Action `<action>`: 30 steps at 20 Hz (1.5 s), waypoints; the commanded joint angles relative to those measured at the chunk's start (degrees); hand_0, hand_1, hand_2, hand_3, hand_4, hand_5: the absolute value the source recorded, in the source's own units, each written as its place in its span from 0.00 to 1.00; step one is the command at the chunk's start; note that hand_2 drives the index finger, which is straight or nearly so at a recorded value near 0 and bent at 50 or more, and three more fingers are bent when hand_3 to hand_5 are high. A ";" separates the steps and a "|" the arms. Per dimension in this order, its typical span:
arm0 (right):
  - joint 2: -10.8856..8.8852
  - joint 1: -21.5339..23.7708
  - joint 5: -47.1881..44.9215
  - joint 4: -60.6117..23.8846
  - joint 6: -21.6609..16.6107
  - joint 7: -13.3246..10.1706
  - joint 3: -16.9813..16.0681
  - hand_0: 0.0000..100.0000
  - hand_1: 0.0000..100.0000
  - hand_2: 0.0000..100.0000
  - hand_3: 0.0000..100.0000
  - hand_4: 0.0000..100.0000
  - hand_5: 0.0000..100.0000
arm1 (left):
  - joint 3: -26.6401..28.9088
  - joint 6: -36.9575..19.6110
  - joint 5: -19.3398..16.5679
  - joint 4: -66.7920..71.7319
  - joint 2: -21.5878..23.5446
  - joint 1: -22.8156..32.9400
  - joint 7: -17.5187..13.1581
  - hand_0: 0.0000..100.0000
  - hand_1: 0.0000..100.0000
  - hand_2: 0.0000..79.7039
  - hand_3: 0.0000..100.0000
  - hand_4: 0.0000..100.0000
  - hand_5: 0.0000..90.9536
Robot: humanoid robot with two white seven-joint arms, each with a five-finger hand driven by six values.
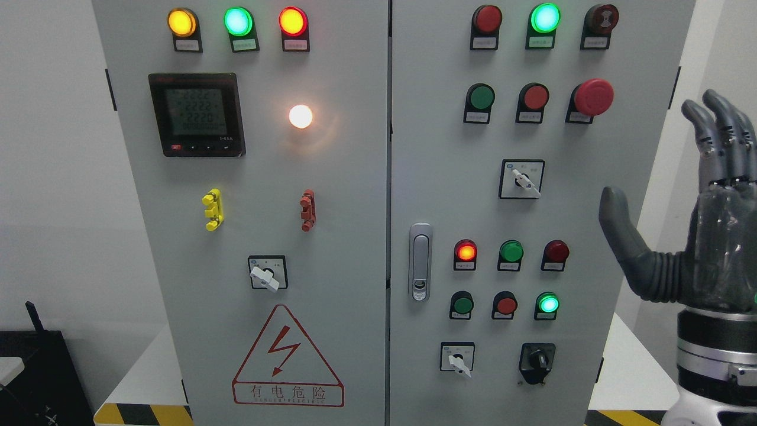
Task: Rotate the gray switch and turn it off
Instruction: 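Raise the right hand with fingers open beside the cabinet door, then move the right hand toward the upper gray rotary switch, shaping a pinch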
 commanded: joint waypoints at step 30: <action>3.17 -1.68 -7.76 5.18 11.53 0.38 7.38 0.00 0.41 0.41 0.91 0.98 1.00 | 0.44 0.00 1.14 -1.41 0.07 -0.53 -0.05 0.12 0.39 0.00 0.00 0.00 0.00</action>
